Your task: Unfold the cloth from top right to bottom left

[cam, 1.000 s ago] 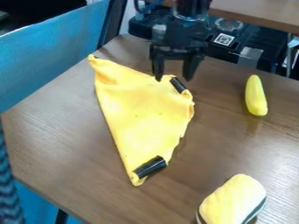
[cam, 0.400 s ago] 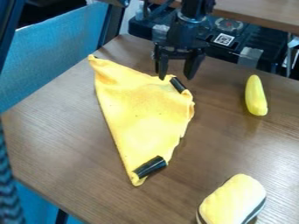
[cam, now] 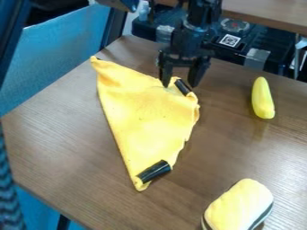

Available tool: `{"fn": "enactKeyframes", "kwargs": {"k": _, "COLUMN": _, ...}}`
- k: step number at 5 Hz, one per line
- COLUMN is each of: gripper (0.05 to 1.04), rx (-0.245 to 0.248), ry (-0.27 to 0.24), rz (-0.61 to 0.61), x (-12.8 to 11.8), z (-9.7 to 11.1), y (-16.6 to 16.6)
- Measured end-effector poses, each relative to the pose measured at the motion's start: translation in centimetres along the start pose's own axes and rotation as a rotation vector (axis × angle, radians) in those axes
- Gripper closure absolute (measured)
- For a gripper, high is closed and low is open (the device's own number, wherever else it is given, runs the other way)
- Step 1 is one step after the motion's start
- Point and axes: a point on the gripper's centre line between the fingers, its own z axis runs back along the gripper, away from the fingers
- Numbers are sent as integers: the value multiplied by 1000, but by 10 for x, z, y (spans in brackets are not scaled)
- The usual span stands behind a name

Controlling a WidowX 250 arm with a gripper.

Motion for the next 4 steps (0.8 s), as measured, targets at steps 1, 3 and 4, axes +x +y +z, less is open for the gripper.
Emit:
{"fn": "enactKeyframes", "kwargs": {"k": 1, "gripper": 83, "rx": 9, "ry": -8, "rz": 10, "x": 2, "z": -3, "y": -1}}
{"fn": "enactKeyframes", "kwargs": {"k": 3, "gripper": 419, "rx": 31, "ry": -9, "rz": 5, "x": 1, "z": -13, "y": -3}}
{"fn": "enactKeyframes", "kwargs": {"k": 4, "gripper": 721, "rx": 17, "ry": 3, "rz": -15, "x": -1, "z": -14, "y": -5}}
